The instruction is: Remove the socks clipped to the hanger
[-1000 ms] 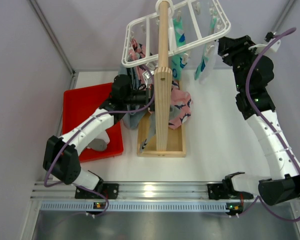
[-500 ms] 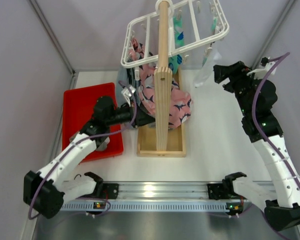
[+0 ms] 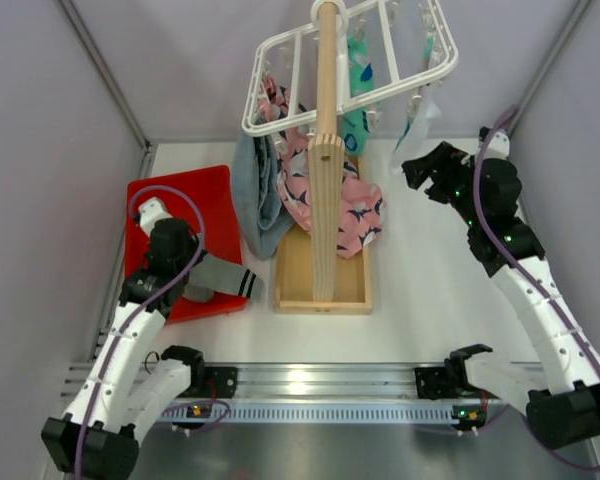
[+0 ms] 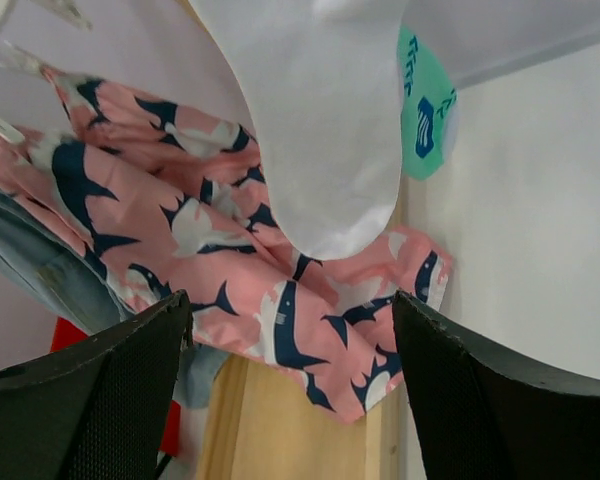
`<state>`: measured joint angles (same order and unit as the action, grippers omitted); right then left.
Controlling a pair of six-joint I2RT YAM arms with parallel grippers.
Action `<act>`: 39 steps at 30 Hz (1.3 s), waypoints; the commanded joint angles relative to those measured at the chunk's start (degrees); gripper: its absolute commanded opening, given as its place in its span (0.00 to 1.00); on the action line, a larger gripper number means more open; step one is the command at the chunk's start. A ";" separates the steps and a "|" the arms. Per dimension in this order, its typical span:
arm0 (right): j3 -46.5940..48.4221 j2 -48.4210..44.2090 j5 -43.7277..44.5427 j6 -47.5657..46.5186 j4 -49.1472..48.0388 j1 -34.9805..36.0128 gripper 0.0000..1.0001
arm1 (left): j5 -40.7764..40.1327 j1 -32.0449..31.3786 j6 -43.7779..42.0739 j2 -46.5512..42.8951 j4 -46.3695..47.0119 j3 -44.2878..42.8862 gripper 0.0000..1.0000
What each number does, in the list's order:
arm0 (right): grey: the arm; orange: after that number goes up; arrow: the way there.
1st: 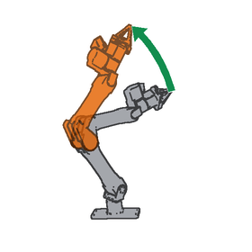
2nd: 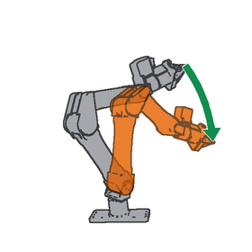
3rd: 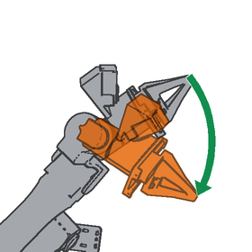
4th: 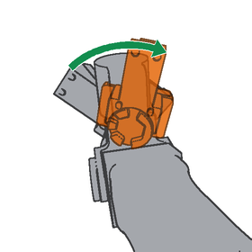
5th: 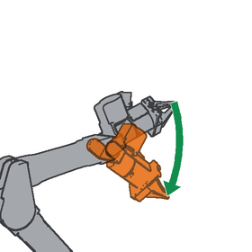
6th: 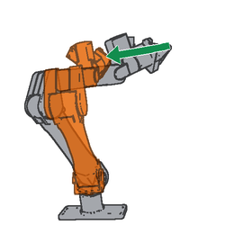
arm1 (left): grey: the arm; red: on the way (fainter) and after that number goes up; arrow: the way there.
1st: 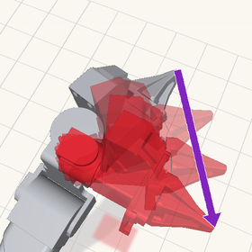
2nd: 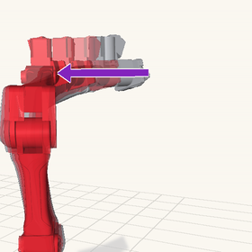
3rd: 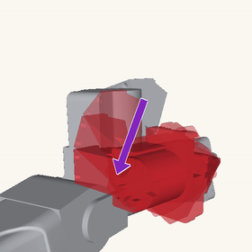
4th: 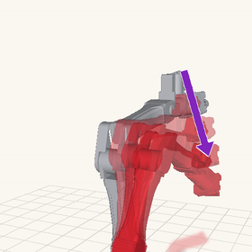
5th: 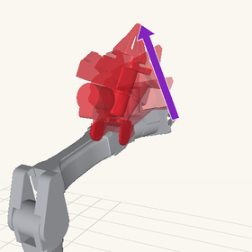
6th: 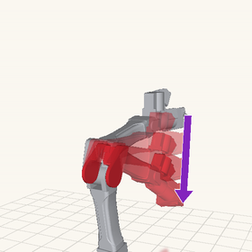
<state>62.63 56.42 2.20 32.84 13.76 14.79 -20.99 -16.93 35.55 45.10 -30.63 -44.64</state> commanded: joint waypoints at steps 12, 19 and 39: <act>-4.01 21.86 -15.66 -0.93 -9.97 7.26 0.79 | -9.51 22.02 10.06 0.51 -9.27 0.08 0.42; -2.35 28.74 -16.17 1.44 -17.45 11.76 0.79 | 4.80 22.47 6.38 0.96 -8.31 -6.59 0.98; -7.07 24.35 -20.48 5.48 -19.48 4.03 0.79 | 21.52 1.03 -0.39 27.81 32.39 -12.21 0.98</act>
<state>56.95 85.36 -16.86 37.50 -2.31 21.58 2.98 -14.24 37.87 68.29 -7.92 -53.43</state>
